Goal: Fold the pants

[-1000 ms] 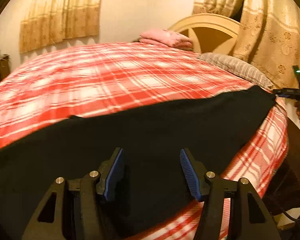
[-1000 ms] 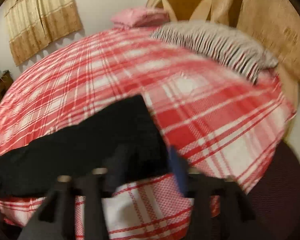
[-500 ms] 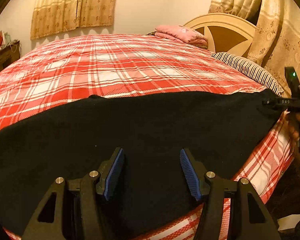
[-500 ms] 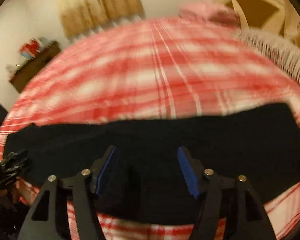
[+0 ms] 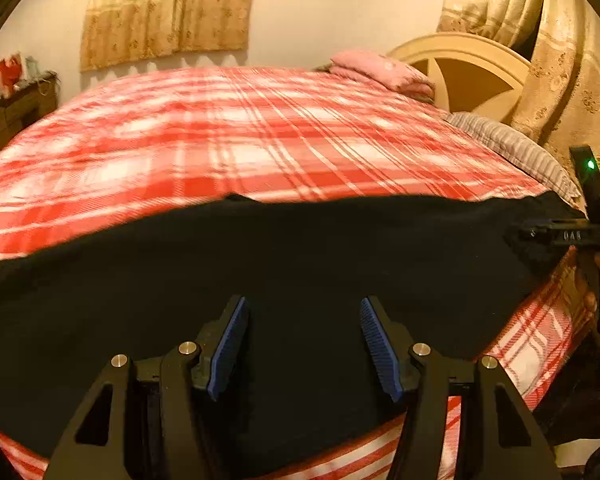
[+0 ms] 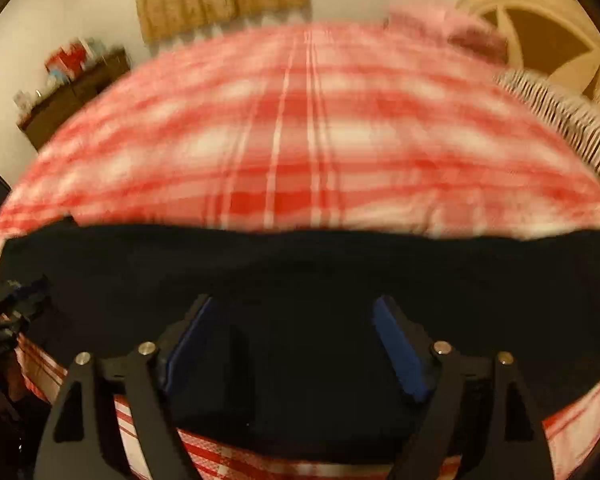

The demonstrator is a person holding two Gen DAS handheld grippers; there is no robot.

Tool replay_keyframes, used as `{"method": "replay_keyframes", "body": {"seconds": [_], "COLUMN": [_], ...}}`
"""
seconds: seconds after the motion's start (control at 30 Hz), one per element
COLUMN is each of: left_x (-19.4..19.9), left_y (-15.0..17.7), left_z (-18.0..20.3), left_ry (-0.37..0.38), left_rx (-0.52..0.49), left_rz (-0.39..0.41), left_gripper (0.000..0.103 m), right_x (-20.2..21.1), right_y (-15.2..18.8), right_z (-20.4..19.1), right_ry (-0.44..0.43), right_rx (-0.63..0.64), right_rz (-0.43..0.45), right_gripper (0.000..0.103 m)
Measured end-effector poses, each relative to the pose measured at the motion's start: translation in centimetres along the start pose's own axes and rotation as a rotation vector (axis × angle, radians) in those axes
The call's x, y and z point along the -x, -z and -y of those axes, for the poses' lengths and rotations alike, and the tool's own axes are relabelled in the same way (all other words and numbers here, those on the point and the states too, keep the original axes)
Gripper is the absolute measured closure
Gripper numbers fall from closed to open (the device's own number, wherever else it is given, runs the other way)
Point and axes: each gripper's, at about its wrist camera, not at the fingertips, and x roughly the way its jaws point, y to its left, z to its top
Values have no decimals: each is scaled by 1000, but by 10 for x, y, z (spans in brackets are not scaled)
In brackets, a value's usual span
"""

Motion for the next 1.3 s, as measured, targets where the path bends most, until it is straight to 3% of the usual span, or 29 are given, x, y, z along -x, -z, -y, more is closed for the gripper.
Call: {"method": "replay_keyframes", "body": {"seconds": [0.1, 0.27, 0.47, 0.57, 0.67, 0.83, 1.03, 1.2, 1.27, 1.3], "left_x": [18, 50, 74, 88, 97, 89, 69, 53, 56, 59], "left_y": [-1, 2, 22, 29, 38, 48, 36, 25, 21, 20], "left_z": [-26, -84, -145, -178, -211, -223, -207, -206, -205, -205], "left_ry": [-81, -285, -507, -474, -361, -252, -226, -222, -227, -207], "left_rx": [34, 132, 227, 346, 476, 562, 486, 391, 379, 386], "left_rz": [48, 110, 98, 114, 127, 133, 111, 8, -13, -13], "left_gripper": [43, 43, 43, 43, 43, 43, 43, 45, 77, 82], "right_x": [5, 29, -4, -30, -60, -78, -83, -78, -77, -76], "right_y": [4, -9, -49, -59, -70, -73, -62, -55, -53, -52], "right_z": [-12, -49, -132, -183, -224, -245, -238, -232, -231, -230], "right_ry": [59, -23, -369, -434, -438, -404, -392, -424, -435, -440], "right_rx": [34, 82, 118, 183, 227, 265, 271, 248, 235, 227], "right_rz": [28, 99, 64, 7, -39, -52, -62, -24, -15, -9], "right_gripper": [19, 19, 19, 22, 23, 23, 23, 22, 22, 22]}}
